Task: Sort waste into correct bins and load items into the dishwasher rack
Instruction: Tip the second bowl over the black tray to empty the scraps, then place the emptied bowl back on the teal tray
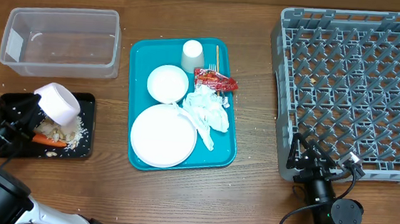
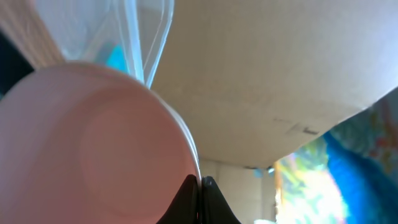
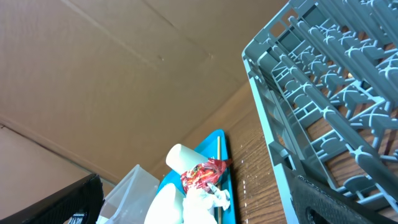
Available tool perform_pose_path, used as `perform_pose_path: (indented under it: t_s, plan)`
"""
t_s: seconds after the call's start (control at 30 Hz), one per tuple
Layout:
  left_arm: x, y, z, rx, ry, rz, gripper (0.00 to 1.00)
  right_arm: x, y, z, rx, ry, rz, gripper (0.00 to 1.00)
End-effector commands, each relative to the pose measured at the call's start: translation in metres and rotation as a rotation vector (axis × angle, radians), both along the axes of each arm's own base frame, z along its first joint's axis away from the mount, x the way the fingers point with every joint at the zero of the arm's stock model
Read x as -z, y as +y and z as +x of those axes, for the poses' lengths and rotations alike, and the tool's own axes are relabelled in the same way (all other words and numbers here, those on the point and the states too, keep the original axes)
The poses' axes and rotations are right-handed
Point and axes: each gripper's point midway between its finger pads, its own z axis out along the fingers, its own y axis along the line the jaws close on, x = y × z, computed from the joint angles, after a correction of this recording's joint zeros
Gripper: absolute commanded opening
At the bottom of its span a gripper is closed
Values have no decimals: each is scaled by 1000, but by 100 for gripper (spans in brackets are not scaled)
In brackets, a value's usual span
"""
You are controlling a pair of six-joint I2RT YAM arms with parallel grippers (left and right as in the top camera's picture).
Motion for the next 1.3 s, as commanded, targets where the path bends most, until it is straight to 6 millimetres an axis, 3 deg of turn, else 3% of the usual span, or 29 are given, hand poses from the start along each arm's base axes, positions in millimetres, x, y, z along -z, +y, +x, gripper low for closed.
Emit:
perform_pose_path:
  t_s: [0.0, 0.07, 0.13, 0.23, 0.3, 0.47, 0.5, 0.6, 0.7, 0.8, 0.97, 1.1, 1.27]
  plan:
    - [-7, -1, 0, 3, -70, 52, 4, 3, 0, 0, 4, 0, 0, 100]
    - [-15, -12, 1, 25, -111, 113, 4, 3, 0, 0, 4, 0, 0, 100]
    - [-37, -35, 3, 75, -176, 198, 4, 3, 0, 0, 4, 0, 0, 100]
    - [-81, -88, 11, 210, -272, 381, 4, 3, 0, 0, 4, 0, 0, 100]
    - [-92, -122, 23, 301, -257, 573, 4, 3, 0, 0, 4, 0, 0, 100]
    - [-105, -184, 61, 391, -276, 1015, 4, 3, 0, 0, 5, 0, 0, 100]
    - [-102, -202, 78, 386, -287, 1158, 4, 3, 0, 0, 4, 0, 0, 100]
    - [-87, -220, 113, 278, -197, 1486, 4, 3, 0, 0, 5, 0, 0, 100]
    - [-64, -242, 141, 179, -113, 1717, 4, 3, 0, 0, 5, 0, 0, 100]
    - [-36, -247, 170, 72, -41, 1861, 4, 3, 0, 0, 4, 0, 0, 100]
    - [13, -248, 195, 72, -5, 1882, 4, 3, 0, 0, 4, 0, 0, 100]
    - [44, -250, 197, 130, 30, 1892, 5, 3, 0, 0, 4, 0, 0, 100]
    - [46, -262, 199, 167, -21, 1849, 6, 3, 0, 0, 5, 0, 0, 100]
